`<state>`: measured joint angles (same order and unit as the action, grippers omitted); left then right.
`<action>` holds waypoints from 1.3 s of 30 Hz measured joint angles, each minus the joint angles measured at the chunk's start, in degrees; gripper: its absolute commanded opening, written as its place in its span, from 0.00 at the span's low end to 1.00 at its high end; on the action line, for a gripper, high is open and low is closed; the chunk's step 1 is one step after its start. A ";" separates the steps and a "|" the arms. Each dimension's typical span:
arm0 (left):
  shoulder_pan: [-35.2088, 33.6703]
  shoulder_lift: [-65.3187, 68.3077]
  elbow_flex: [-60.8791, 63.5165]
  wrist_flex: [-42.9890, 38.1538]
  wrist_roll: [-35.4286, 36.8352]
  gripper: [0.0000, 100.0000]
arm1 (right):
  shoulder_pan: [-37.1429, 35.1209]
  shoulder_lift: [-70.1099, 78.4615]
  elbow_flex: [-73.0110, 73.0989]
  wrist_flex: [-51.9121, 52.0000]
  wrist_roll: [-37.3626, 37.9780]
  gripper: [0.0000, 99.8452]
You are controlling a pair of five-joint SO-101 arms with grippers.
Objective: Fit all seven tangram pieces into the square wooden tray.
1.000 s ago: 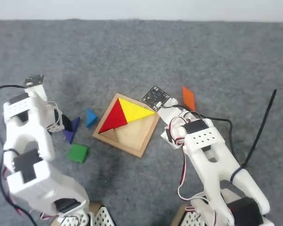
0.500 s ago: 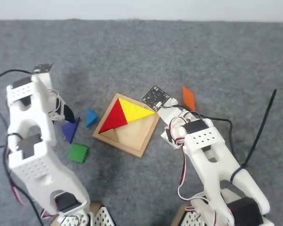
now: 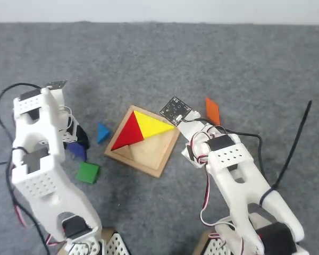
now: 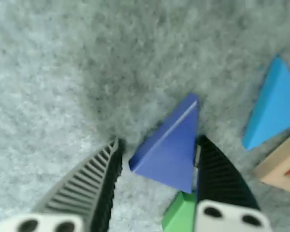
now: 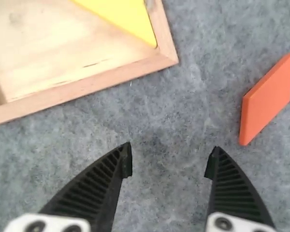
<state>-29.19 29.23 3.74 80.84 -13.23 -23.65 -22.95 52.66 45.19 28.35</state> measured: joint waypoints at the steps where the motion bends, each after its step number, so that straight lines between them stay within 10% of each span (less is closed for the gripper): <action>1: 0.26 0.18 -0.09 0.09 0.18 0.24 | 0.00 0.00 0.00 0.00 0.00 0.25; 39: 2.11 -0.18 -0.44 -0.18 0.97 0.11 | 0.00 0.00 0.00 0.00 0.00 0.25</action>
<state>-27.08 29.05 3.30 80.66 -12.26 -23.65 -22.95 52.66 45.19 28.35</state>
